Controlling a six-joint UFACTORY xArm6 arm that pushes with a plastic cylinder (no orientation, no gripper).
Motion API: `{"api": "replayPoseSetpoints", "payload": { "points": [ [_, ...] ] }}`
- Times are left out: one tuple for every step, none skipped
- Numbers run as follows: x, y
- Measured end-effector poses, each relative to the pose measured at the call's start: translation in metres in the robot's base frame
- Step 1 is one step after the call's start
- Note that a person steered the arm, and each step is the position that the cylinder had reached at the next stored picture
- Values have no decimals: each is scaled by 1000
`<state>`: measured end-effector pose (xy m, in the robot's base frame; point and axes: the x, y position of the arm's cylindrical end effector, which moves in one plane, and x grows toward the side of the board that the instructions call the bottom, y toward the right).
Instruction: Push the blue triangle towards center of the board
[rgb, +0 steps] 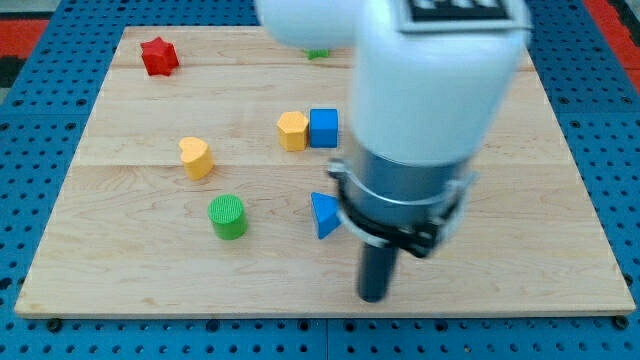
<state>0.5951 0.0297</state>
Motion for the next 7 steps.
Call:
{"api": "replayPoseSetpoints", "payload": {
  "points": [
    [-37,-51],
    [-48,-49],
    [-102,-15],
    [-118,4],
    [-112,29],
    [-102,58],
    [-72,59]
  ]
}}
